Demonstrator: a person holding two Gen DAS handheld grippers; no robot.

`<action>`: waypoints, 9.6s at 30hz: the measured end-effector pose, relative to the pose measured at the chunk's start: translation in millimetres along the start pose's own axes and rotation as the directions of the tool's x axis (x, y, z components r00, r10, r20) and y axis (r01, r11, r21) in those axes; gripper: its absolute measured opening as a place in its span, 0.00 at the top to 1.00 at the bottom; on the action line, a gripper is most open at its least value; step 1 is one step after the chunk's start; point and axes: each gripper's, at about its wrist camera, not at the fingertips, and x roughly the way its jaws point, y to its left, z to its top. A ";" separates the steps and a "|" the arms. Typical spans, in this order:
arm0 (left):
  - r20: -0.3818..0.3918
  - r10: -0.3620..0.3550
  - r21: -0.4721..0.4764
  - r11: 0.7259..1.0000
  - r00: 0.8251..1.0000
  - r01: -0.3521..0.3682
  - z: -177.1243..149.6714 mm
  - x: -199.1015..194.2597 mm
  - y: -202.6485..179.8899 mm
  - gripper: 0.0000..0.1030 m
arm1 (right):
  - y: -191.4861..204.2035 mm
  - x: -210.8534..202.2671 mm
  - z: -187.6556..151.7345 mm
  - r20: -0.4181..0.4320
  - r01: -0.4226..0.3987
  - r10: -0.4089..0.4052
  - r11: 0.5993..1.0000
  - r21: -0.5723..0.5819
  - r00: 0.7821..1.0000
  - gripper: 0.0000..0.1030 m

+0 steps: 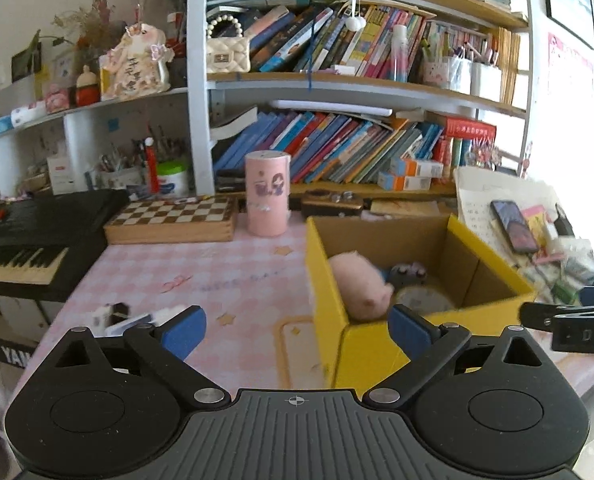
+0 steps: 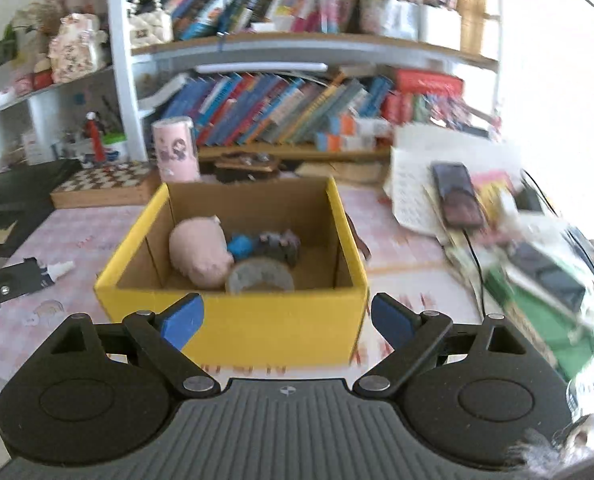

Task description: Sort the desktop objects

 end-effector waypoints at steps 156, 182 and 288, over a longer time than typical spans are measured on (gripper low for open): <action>-0.394 0.132 -0.191 0.956 0.909 -0.221 -27.9 142.4 229.2 0.72 | 296.8 267.1 32.3 -0.399 -0.374 0.340 0.927 -0.010 0.852 0.48; -0.340 0.003 -0.240 0.967 0.940 -0.090 -25.8 113.9 227.6 0.72 | 281.2 215.7 18.1 -0.330 -0.378 0.289 0.892 -0.248 0.898 0.71; -0.366 -0.533 0.121 0.786 0.763 0.607 -84.0 -47.2 50.2 0.72 | 117.7 -97.6 -136.1 -0.242 0.168 -0.103 0.949 0.268 0.965 0.71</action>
